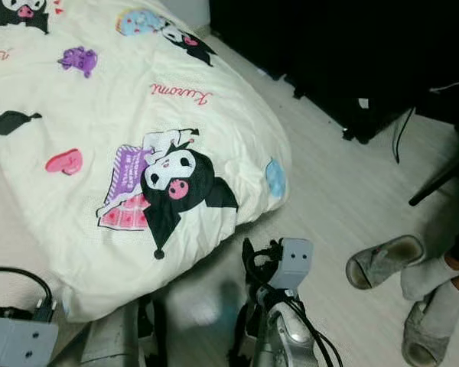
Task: Clean up the room
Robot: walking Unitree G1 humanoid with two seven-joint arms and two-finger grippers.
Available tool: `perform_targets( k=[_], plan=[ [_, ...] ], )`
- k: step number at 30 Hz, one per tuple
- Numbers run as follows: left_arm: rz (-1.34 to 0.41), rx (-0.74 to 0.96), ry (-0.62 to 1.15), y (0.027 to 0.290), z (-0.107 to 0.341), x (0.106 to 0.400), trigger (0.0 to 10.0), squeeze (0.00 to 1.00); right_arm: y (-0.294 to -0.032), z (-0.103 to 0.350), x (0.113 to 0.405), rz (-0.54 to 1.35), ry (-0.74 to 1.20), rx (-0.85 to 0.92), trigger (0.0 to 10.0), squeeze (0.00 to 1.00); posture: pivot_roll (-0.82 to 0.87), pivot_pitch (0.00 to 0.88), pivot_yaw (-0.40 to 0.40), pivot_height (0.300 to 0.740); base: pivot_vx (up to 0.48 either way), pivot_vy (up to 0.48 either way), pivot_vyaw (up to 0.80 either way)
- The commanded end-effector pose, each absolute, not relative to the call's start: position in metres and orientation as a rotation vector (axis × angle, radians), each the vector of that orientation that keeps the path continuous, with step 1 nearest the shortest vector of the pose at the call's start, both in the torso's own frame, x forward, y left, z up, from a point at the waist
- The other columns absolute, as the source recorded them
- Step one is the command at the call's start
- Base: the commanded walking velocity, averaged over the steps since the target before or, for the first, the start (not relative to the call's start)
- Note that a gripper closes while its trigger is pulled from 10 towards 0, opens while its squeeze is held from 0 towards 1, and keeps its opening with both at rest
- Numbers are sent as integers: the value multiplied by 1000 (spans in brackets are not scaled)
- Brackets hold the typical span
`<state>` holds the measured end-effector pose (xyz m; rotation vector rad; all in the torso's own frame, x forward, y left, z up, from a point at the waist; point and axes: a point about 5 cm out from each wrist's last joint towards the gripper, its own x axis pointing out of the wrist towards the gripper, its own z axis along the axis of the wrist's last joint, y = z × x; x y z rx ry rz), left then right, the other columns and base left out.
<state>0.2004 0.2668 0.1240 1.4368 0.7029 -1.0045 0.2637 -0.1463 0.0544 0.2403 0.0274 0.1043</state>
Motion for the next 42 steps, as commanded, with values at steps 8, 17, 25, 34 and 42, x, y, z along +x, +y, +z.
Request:
perform_targets(
  k=[8, 17, 25, 34, 42],
  plan=[
    [-104, 1433, 258, 274, 196, 284, 10000, 0, -153, 50, 261, 84, 46, 246, 10000, 0, 110, 298, 77, 592, 0, 0, 0],
    [373, 1187, -109, 270, 261, 294, 10000, 0, -156, 60, 277, 112, 22, 232, 10000, 0, 117, 261, 30, 592, 0, 0, 0],
    [275, 1027, -181, 247, 253, 294, 10000, 0, -158, 61, 276, 113, 16, 227, 10000, 0, 111, 256, 26, 592, 0, 0, 0],
    [-83, 8, -180, 173, 242, 297, 10000, 0, -156, 102, 282, 109, -141, 208, 10000, 0, 66, 210, 9, 592, 0, 0, 0],
    [-339, -54, -276, 129, 251, 298, 10000, 0, -173, 149, 290, 48, -349, 137, 10000, 0, 35, 153, 10, 612, 0, 0, 0]
  ],
)
